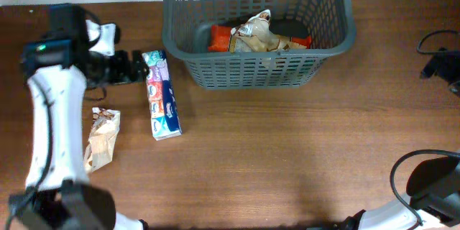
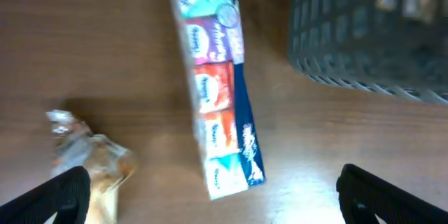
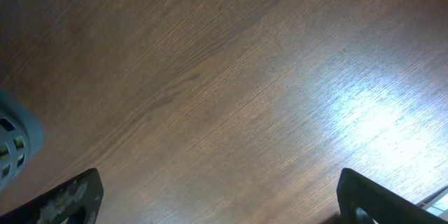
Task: Pack container
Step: 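Move the left gripper over the Kleenex tissue pack, then close the left gripper on the tissue pack and lift it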
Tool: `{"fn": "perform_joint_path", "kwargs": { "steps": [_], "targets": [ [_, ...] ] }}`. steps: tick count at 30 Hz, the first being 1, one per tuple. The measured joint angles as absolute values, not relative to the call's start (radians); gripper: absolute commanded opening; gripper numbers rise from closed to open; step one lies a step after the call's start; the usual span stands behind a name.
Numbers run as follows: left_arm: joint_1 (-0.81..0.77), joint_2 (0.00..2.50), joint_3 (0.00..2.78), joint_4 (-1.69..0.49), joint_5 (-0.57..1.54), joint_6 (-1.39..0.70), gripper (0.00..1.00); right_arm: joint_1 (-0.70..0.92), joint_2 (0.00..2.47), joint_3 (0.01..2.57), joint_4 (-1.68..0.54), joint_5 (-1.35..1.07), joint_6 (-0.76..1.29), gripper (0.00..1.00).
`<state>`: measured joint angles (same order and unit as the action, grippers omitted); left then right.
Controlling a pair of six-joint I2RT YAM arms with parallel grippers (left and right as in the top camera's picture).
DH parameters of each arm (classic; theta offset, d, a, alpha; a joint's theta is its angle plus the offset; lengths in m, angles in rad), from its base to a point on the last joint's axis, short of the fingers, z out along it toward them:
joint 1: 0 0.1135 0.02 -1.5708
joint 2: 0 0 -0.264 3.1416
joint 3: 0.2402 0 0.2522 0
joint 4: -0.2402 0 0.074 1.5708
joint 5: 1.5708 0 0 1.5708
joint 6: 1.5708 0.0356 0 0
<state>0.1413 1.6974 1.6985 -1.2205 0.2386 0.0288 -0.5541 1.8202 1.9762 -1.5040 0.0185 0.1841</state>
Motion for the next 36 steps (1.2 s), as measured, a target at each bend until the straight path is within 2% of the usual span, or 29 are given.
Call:
{"fn": "perform_joint_path", "kwargs": {
  "steps": [7,19,36],
  "targets": [
    [0.069,1.858,1.686,-1.142,0.156,-0.087,0.99,-0.554,1.820,1.976,-1.504,0.019,0.184,0.99],
    [-0.026,1.954,1.684,-1.135,-0.061,-0.245,0.99,-0.554,1.820,1.976,-1.502,0.019,0.184,0.99],
    [-0.046,2.039,1.651,-1.024,0.019,-0.274,0.99,-0.554,1.820,1.976,-1.502,0.019,0.184,0.99]
  ]
}}
